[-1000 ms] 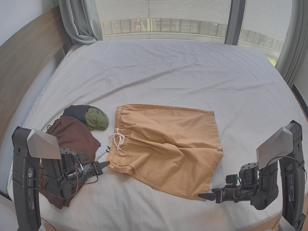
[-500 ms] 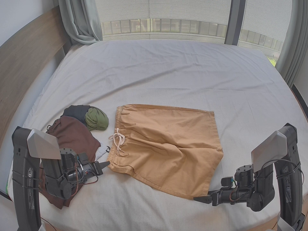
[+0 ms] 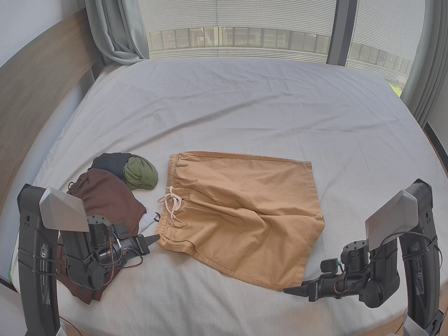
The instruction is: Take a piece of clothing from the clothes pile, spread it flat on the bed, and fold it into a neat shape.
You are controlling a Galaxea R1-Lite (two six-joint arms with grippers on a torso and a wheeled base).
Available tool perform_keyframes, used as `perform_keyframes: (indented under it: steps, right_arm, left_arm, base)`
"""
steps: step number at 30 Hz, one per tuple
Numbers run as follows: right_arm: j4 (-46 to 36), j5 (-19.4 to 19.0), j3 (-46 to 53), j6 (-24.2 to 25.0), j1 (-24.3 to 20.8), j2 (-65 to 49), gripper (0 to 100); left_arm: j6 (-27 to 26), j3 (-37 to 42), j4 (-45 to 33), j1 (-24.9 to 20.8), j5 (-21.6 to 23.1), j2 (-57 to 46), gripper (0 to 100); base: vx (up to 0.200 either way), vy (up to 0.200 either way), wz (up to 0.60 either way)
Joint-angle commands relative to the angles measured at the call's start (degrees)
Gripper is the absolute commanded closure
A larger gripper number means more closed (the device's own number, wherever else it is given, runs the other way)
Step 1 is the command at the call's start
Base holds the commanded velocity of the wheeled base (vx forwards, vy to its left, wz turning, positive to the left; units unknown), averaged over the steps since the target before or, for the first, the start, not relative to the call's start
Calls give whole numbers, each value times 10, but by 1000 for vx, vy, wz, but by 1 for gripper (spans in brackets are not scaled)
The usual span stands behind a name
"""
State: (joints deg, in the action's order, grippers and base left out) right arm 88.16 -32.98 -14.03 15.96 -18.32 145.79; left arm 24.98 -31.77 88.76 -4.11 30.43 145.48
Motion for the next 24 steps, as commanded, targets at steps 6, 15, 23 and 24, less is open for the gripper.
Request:
perform_keyframes:
  steps: [6,15,23,24]
  right_arm:
    - [3,0,-1,-1,2,1,100]
    - [3,1,3,-1,6,-1,100]
    - [2,6,28,-7,11,-40,100]
    - [2,6,41,-8,19,-55,100]
  left_arm:
    - [0,0,0,1,0,1,100]
    - [-5,10,0,1,2,0,100]
    - [-53,39,0,19,27,-14,100]
    - [-75,55,0,33,61,-27,100]
  base:
    - [0,0,0]
    - [0,0,0]
    - [0,0,0]
    - [0,0,0]
